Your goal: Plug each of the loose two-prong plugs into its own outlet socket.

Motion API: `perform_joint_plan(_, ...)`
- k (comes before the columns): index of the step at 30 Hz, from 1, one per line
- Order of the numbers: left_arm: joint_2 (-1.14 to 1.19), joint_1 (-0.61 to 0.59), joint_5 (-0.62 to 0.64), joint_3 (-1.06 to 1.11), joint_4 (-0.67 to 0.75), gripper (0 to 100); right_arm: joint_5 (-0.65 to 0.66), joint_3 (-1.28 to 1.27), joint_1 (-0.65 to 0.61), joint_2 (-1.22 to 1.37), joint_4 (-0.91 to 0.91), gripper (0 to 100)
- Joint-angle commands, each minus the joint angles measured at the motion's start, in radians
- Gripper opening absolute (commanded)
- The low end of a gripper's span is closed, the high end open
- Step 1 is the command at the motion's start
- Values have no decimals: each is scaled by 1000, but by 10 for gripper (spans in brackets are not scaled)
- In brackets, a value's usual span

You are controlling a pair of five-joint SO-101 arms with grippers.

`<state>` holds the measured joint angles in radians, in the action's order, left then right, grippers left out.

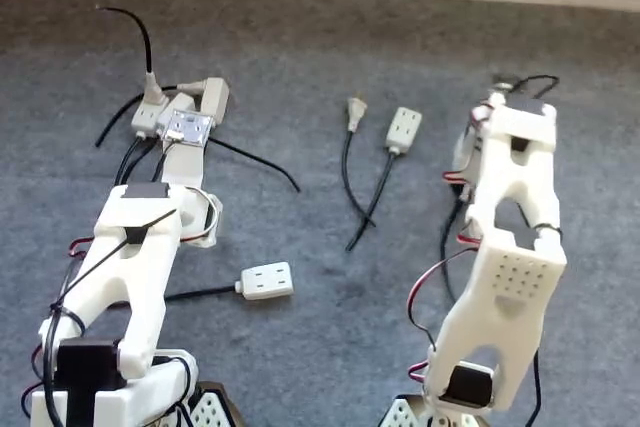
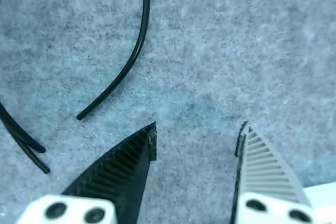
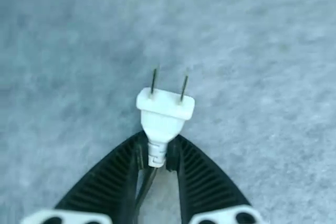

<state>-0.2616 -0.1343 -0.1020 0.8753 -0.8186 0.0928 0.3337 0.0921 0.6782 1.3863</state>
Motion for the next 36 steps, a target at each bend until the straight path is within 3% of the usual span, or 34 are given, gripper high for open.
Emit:
perform_joint_plan(1, -4, 15, 9, -2, 12, 252, 75, -2, -122, -96, 104, 6)
perform_joint_plan(7, -4, 16, 8, -2, 12, 250, 77, -5, -262, -325, 171, 6)
perform_joint_plan(14, -4, 16, -57, -1, 9, 252, 112, -134, -329, -604, 165, 6)
perform_joint_plan(21, -7, 16, -68, -1, 8, 253, 126, -682, -470, -989, -136, 6)
perform_joint_plan(26, -15, 38, -143, -5, 12, 286, 120, -1052, -568, -1190, -372, 6)
perform_joint_plan(31, -68, 36, -141, -28, 51, 387, 129, -1234, -618, -1279, -512, 6)
perform_joint_plan(36, -170, 120, -141, -27, 86, 393, 152, -1314, -720, -1331, -553, 6)
